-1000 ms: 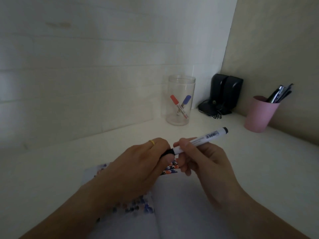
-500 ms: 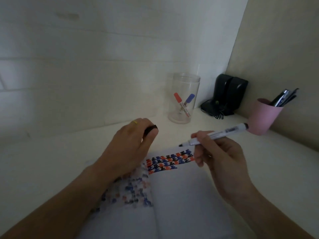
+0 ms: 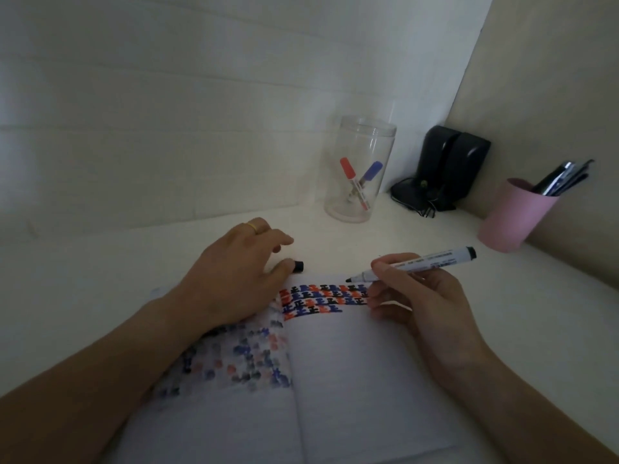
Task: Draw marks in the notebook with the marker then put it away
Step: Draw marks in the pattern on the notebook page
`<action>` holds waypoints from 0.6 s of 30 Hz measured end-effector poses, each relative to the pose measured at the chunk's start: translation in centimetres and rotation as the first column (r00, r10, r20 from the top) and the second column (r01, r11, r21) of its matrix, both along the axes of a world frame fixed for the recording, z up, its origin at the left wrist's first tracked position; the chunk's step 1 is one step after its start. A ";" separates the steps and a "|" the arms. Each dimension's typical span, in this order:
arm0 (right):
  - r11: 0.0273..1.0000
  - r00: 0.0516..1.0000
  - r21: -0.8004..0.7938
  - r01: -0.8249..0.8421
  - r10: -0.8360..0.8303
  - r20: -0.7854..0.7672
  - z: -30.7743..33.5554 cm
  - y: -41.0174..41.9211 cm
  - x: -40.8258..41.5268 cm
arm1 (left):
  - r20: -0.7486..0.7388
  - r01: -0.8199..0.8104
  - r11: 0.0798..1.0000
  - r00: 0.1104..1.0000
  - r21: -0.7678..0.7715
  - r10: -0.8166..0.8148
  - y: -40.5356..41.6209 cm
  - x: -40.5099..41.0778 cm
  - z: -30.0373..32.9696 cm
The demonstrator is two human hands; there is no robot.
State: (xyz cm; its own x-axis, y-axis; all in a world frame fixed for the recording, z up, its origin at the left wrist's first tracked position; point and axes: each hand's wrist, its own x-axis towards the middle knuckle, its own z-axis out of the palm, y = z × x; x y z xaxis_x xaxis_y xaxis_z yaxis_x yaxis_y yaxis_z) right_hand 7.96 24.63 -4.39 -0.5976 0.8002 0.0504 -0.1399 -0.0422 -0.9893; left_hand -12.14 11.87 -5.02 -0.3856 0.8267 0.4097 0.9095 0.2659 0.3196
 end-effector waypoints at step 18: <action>0.945 0.970 0.314 -0.096 0.019 0.241 -0.2 -0.7 0.3 | 0.076 0.373 0.928 0.925 0.004 -0.373 -4.1 2.0 -1.0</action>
